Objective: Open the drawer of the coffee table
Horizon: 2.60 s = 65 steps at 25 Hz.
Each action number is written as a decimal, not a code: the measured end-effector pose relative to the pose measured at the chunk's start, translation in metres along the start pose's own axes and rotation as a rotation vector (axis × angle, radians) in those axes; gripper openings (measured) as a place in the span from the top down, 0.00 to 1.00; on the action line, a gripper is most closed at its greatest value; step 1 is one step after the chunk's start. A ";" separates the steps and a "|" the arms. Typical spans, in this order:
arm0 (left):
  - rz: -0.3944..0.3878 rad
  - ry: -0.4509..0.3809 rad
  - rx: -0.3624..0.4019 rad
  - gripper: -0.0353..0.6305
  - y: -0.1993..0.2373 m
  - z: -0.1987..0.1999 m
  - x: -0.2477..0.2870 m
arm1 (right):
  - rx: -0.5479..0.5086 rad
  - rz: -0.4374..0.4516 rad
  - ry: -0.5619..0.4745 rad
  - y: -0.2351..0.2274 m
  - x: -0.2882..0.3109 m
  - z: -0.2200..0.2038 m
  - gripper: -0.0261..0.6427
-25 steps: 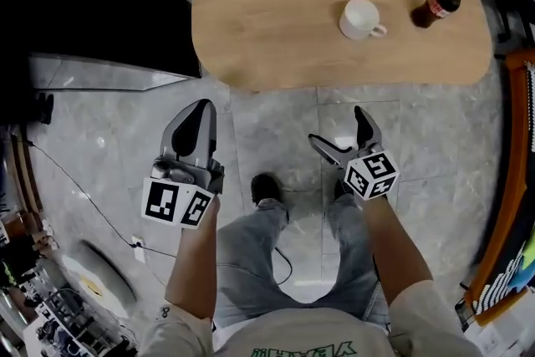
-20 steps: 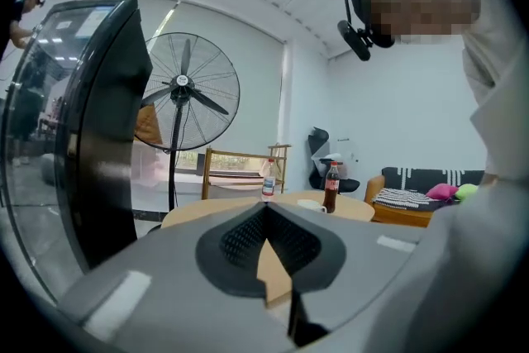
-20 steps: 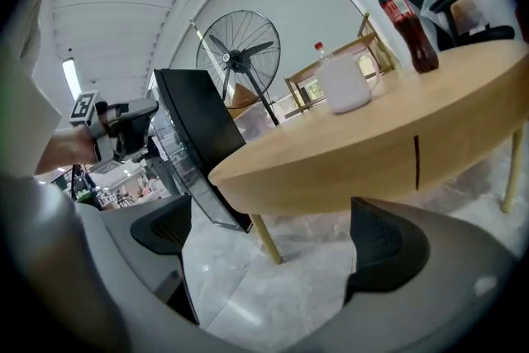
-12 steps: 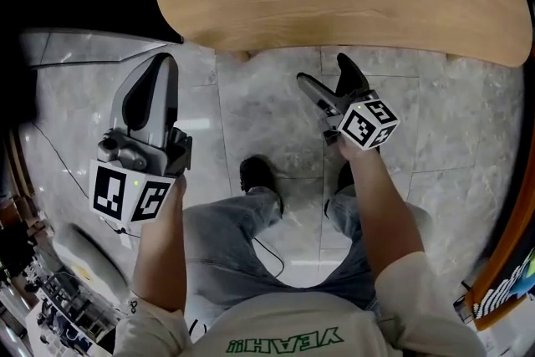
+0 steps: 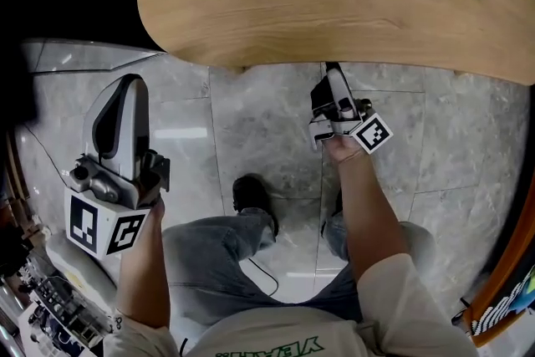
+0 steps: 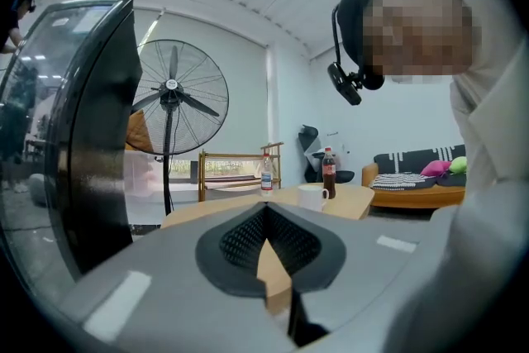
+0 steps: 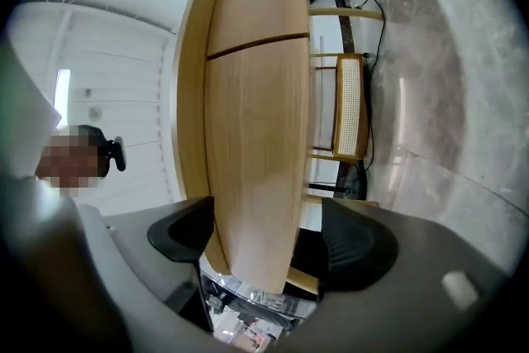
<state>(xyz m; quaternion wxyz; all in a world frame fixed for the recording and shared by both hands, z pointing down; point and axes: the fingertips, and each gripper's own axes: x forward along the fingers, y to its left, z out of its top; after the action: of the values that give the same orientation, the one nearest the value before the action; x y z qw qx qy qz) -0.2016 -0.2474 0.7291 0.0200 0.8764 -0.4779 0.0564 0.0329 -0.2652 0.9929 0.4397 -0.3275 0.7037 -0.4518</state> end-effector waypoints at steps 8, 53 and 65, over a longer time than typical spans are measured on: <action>0.003 0.003 0.013 0.95 0.004 -0.009 -0.002 | 0.017 0.094 -0.034 -0.005 0.022 0.008 0.34; -0.087 0.002 -0.074 0.95 -0.035 -0.002 -0.010 | 0.189 0.123 0.061 0.057 -0.124 -0.053 0.47; -0.069 -0.022 -0.075 0.95 -0.023 0.000 -0.012 | 0.202 0.023 0.105 0.035 -0.140 -0.064 0.60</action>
<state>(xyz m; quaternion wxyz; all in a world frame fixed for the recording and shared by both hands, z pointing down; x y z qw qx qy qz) -0.1882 -0.2249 0.7279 0.0494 0.8916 -0.4493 0.0281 0.0275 -0.1098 1.0192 0.4381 -0.2492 0.6805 -0.5319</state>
